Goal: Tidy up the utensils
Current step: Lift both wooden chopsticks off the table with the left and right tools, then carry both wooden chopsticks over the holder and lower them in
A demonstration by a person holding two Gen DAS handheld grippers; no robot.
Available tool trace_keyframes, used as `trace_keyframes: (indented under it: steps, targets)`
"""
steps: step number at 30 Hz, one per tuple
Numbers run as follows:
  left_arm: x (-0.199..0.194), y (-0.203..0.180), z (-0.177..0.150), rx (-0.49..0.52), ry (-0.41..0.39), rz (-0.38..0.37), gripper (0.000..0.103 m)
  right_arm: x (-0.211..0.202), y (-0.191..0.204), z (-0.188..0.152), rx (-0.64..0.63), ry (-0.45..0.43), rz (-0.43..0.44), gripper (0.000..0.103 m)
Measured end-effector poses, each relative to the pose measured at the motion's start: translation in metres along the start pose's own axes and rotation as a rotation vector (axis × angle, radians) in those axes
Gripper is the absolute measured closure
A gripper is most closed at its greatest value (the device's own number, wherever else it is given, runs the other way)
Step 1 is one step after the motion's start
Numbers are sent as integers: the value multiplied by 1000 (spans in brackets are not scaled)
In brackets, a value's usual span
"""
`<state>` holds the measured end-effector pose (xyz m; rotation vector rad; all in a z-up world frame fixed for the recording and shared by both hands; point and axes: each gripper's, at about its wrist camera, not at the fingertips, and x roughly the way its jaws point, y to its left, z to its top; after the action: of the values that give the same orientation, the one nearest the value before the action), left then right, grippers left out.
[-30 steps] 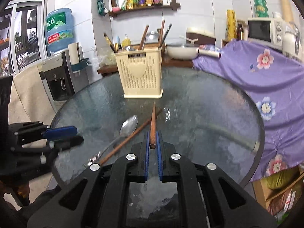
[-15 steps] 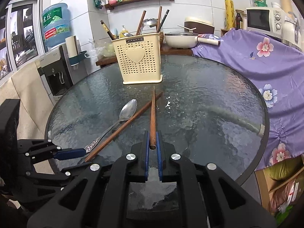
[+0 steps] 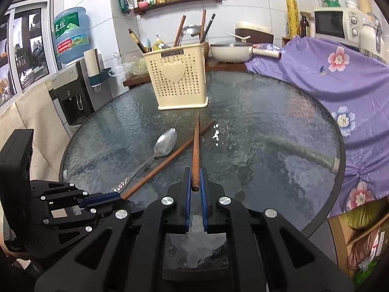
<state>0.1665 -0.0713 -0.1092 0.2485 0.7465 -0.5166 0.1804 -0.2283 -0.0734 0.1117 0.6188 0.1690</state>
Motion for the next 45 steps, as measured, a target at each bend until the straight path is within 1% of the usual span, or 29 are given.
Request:
trace_keyframes:
  steps: [3, 10, 15, 19, 23, 27, 33, 36, 42, 45]
  targets:
    - [-24, 3, 16, -4, -91, 23, 96, -9, 2, 9, -17, -37, 0, 95]
    - [-74, 19, 61, -77, -300, 14, 96, -32, 8, 47, -51, -139, 27, 95]
    - [-86, 23, 86, -96, -388, 7, 96, -41, 11, 79, -79, -212, 40, 95]
    - [-87, 24, 102, -92, -420, 4, 96, -41, 11, 101, -92, -248, 52, 95]
    - [-90, 26, 118, -87, -438, -3, 96, -40, 14, 120, -118, -271, 62, 95]
    - [-89, 36, 139, -95, -426, -22, 96, -34, 13, 140, -117, -267, 88, 95]
    - [-78, 52, 173, -94, -386, -58, 96, -19, 5, 179, -99, -221, 149, 95]
    - [-71, 61, 192, -97, -349, -85, 96, -10, 3, 200, -95, -183, 175, 95]
    - [-64, 76, 221, -105, -301, -128, 96, 7, 6, 234, -120, -119, 190, 95]
    - [-66, 80, 228, -97, -299, -126, 96, 10, 4, 247, -113, -102, 199, 95]
